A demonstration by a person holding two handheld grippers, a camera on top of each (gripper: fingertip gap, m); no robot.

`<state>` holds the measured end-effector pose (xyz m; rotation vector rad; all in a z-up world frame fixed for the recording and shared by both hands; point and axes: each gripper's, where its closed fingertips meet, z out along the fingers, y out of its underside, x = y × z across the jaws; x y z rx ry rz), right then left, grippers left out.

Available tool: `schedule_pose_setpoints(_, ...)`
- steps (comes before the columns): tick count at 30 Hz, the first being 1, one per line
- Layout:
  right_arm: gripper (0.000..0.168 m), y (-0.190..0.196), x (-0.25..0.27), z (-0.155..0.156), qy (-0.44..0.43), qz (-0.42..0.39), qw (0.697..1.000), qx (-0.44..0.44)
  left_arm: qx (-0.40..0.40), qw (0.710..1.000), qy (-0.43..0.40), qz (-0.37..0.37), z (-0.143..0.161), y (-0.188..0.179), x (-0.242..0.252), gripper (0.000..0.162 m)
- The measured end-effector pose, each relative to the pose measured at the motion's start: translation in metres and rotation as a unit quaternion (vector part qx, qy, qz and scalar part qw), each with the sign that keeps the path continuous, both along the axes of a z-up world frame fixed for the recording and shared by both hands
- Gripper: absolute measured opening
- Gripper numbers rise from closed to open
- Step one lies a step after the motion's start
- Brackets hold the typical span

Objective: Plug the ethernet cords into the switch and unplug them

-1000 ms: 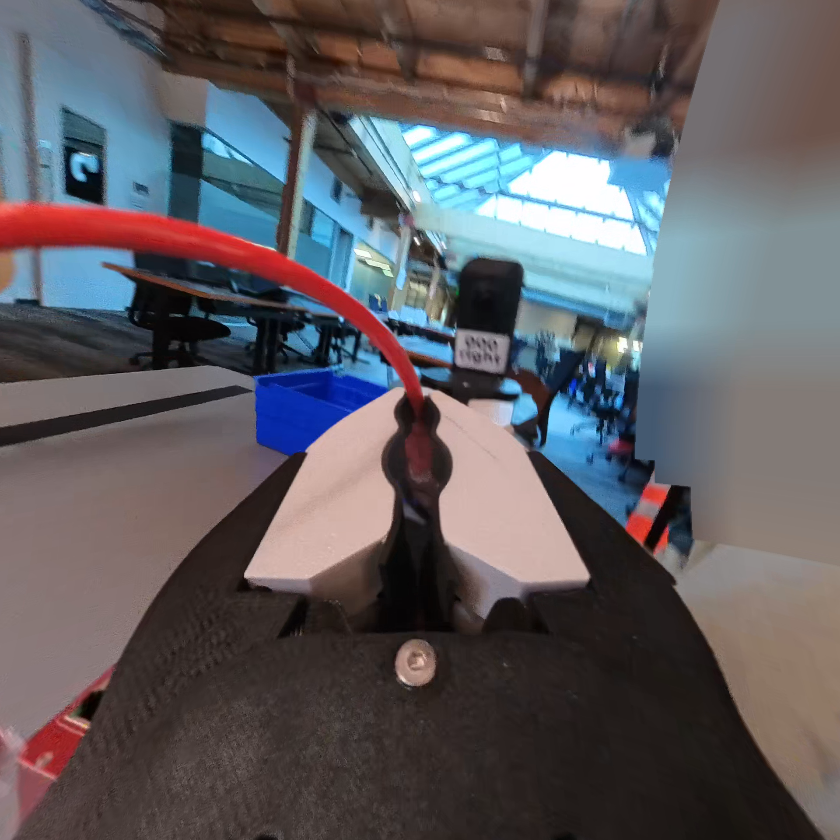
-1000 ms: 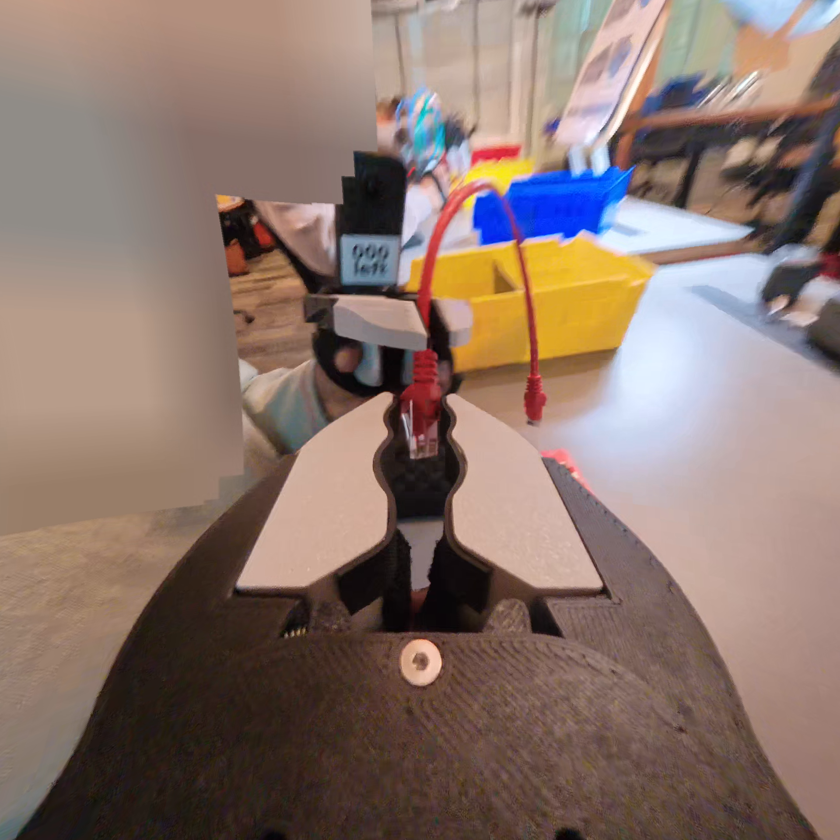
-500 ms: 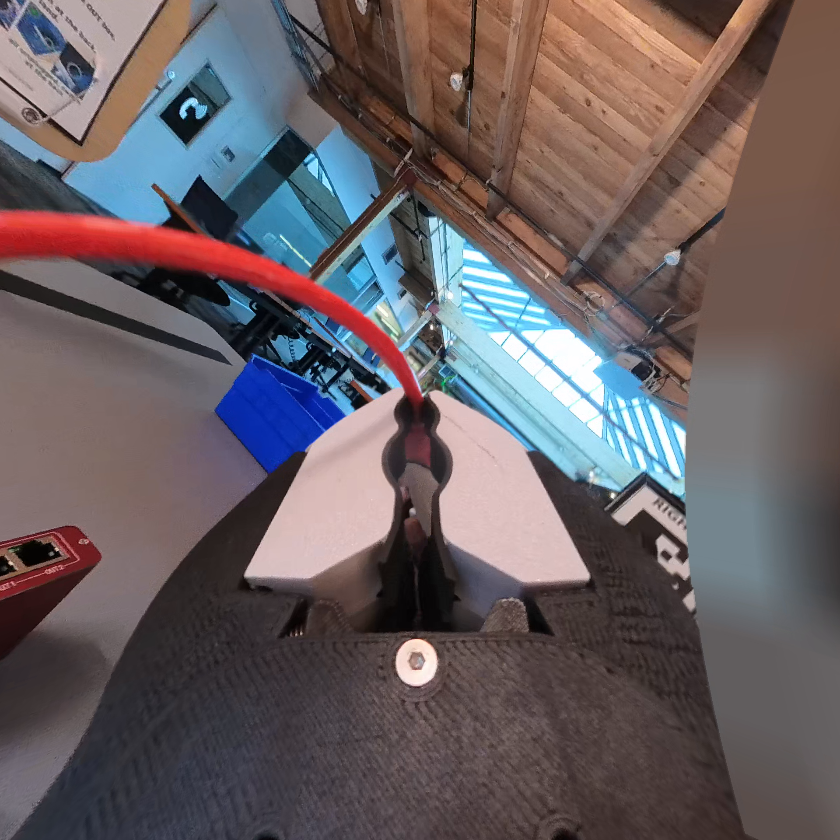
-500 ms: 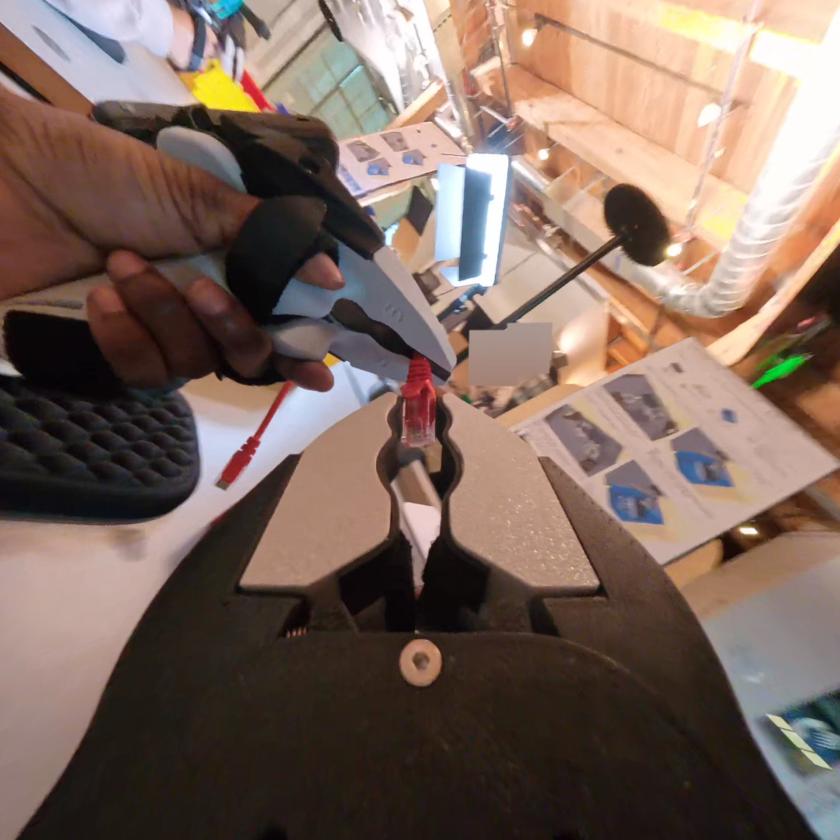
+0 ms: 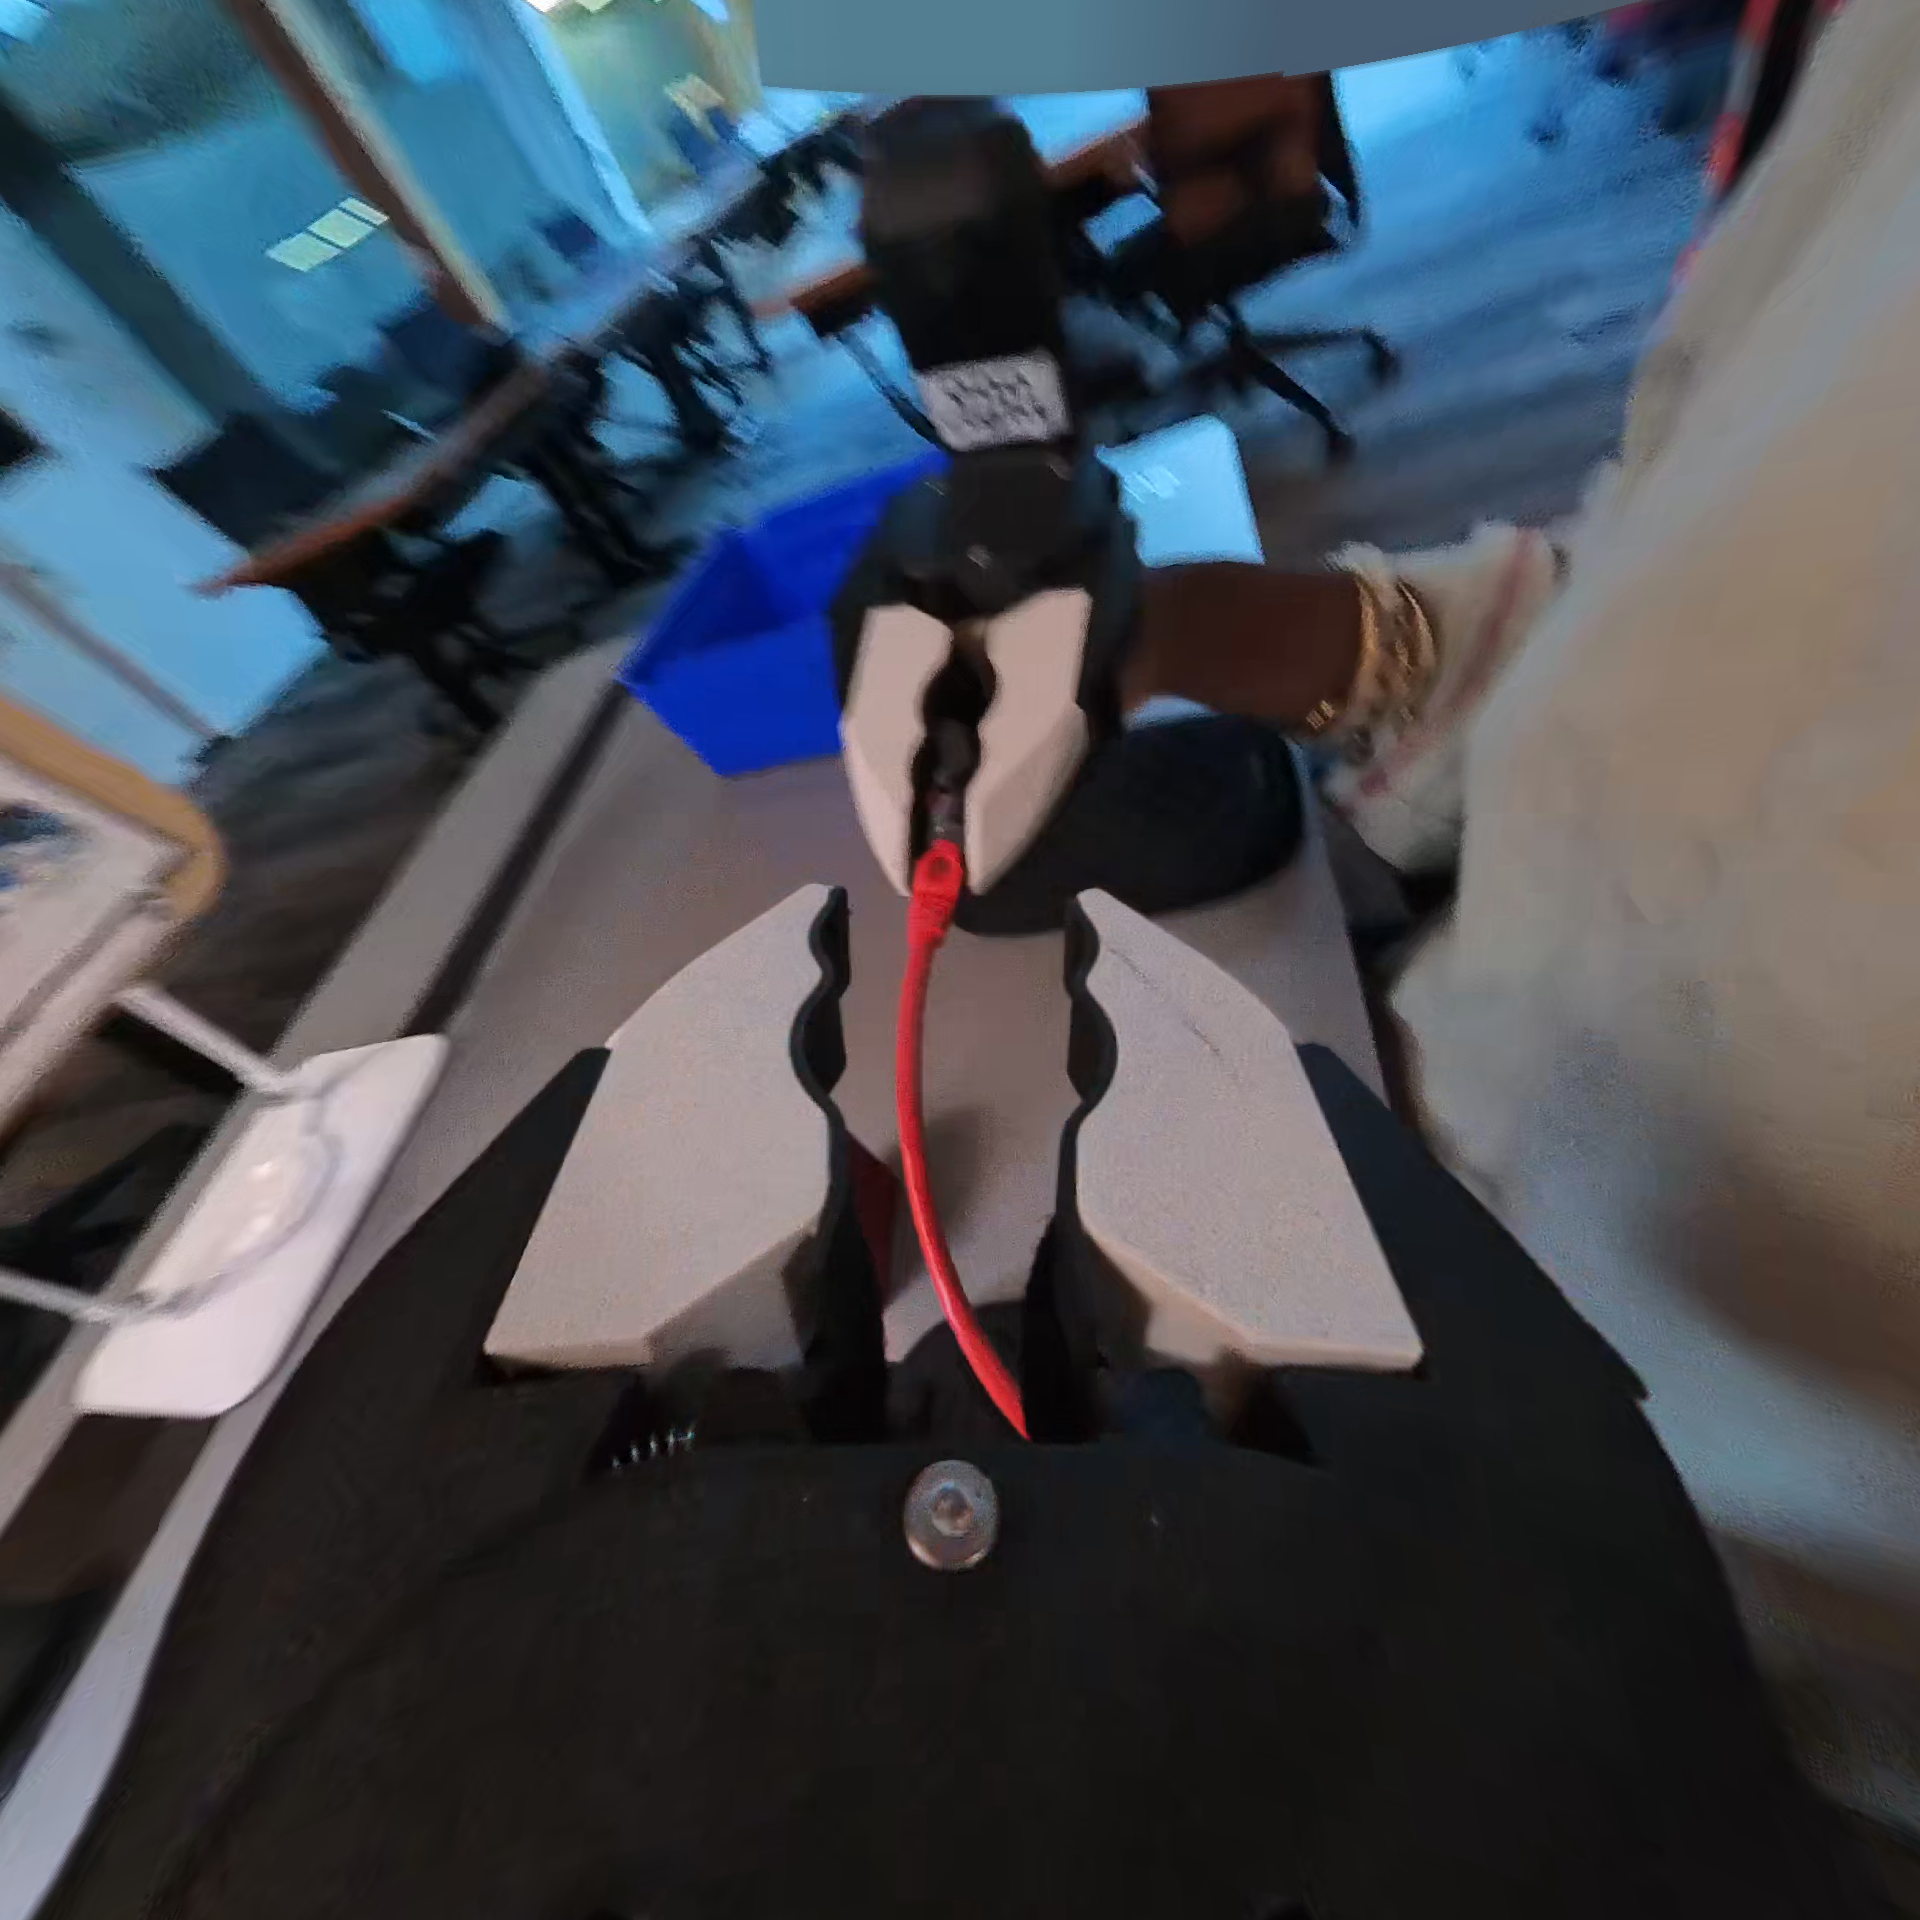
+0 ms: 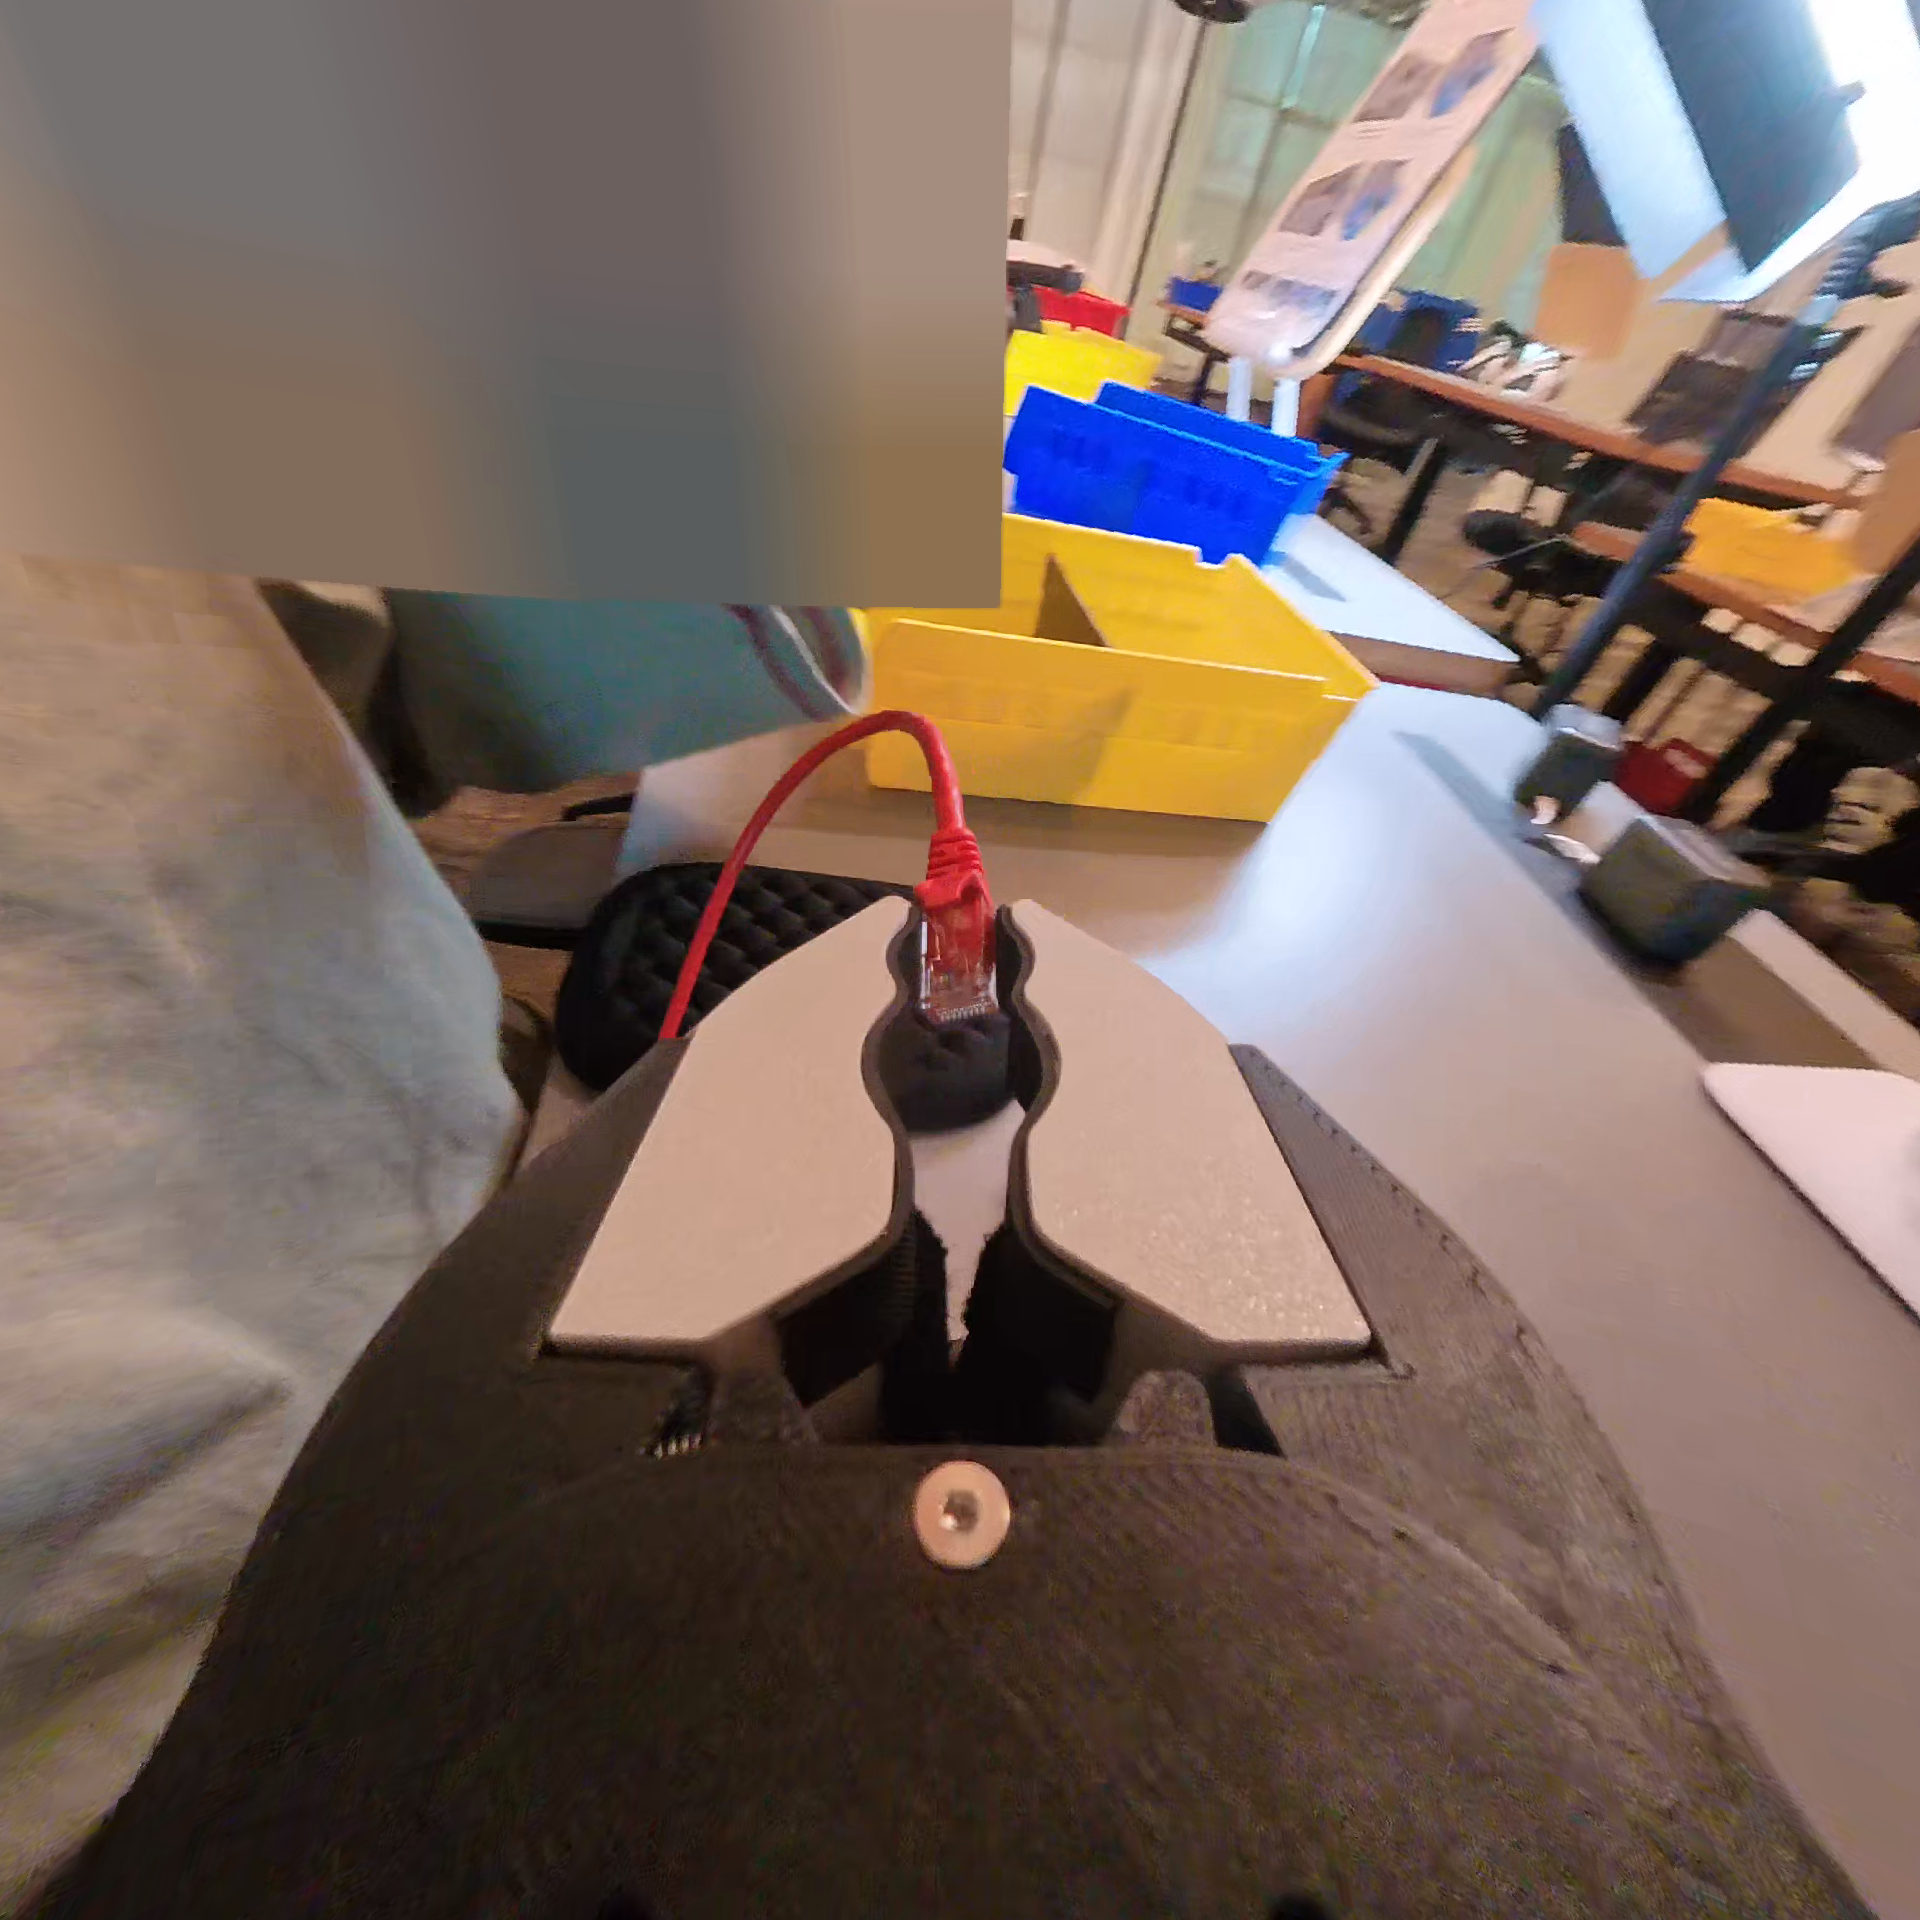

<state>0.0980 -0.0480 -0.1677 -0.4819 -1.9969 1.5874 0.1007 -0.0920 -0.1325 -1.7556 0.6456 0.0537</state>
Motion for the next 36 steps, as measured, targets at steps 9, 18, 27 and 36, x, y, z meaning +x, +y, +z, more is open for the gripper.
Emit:
schedule_pose_setpoints(9,0.013,-0.018,0.007,-0.009,-0.057,0.070,0.995,-0.042,-0.042,0.997,0.060,-0.023,-0.051,0.030,-0.002,0.021)
schedule_pose_setpoints(18,0.013,-0.017,0.002,-0.013,-0.063,0.070,0.993,-0.066,-0.026,1.000,0.004,0.004,-0.058,0.030,-0.004,0.010)
schedule_pose_setpoints(27,0.076,0.022,-0.061,-0.062,-0.058,-0.092,0.994,-0.021,-0.090,0.988,-0.042,0.118,-0.070,0.005,-0.042,0.010)
schedule_pose_setpoints(36,0.049,0.012,-0.099,-0.121,-0.193,-0.078,0.978,0.029,-0.039,0.986,-0.056,0.153,-0.054,-0.012,-0.056,0.010)
